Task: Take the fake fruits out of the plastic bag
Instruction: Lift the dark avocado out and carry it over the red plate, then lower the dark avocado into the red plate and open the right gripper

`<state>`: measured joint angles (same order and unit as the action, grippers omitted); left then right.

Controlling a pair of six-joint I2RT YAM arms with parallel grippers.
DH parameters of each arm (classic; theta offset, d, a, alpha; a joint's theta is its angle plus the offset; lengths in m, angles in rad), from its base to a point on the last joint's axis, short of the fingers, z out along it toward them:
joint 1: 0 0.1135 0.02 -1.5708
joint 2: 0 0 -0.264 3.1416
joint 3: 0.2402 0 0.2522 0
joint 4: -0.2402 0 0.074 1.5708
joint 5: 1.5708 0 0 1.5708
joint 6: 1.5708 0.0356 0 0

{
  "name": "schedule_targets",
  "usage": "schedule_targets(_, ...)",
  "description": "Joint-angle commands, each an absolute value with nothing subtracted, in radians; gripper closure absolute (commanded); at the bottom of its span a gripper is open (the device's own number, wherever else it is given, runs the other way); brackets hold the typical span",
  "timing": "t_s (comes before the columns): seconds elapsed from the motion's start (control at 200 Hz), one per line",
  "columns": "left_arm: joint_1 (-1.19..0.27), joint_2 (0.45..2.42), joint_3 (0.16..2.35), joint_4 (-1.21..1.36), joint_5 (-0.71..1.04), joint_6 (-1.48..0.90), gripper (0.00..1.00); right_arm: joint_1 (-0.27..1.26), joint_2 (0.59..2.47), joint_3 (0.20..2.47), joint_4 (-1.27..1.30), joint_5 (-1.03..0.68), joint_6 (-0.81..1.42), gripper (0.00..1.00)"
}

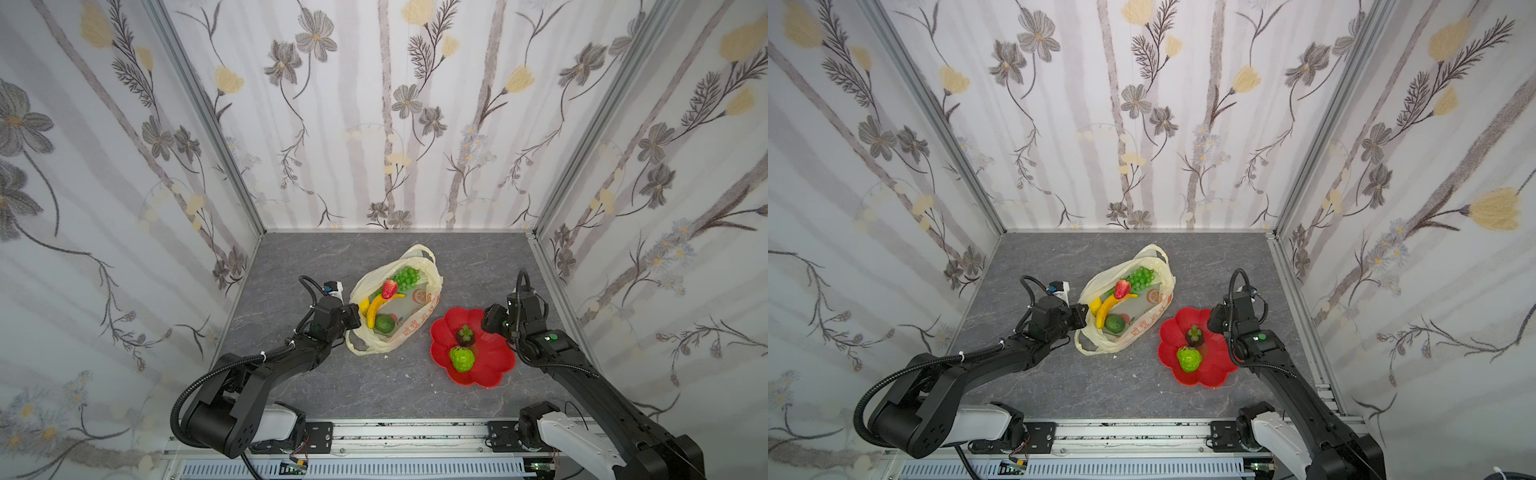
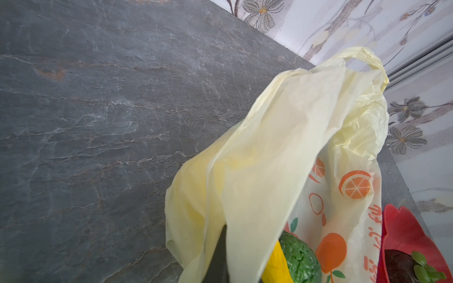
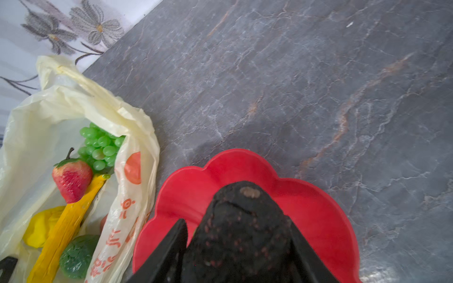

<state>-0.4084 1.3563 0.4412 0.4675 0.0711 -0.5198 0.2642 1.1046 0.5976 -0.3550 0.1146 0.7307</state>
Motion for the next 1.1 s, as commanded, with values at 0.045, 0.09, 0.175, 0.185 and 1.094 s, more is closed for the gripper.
schedule_targets(0.045, -0.409, 1.361, 0.448, 0.494, 0.07, -0.519, 0.92, 0.218, 1.09, 0.536, -0.284, 0.056, 0.766, 0.51)
schedule_targets(0.09, -0.408, 1.361, 0.447, 0.493, 0.068, -0.52, 0.92, 0.218, 1.09, 0.518, -0.269, 0.058, 0.782, 0.51)
schedule_targets(0.175, -0.409, 1.365, 0.448, 0.494, 0.07, -0.52, 0.92, 0.218, 1.092, 0.475, -0.228, 0.057, 0.815, 0.52)
schedule_targets(0.185, -0.409, 1.365, 0.449, 0.494, 0.069, -0.52, 0.92, 0.218, 1.091, 0.47, -0.222, 0.057, 0.819, 0.52)
schedule_targets(1.094, -0.408, 1.356, 0.445, 0.494, 0.07, -0.518, 0.92, 0.318, 1.189, 0.366, -0.034, 0.19, 0.974, 0.51)
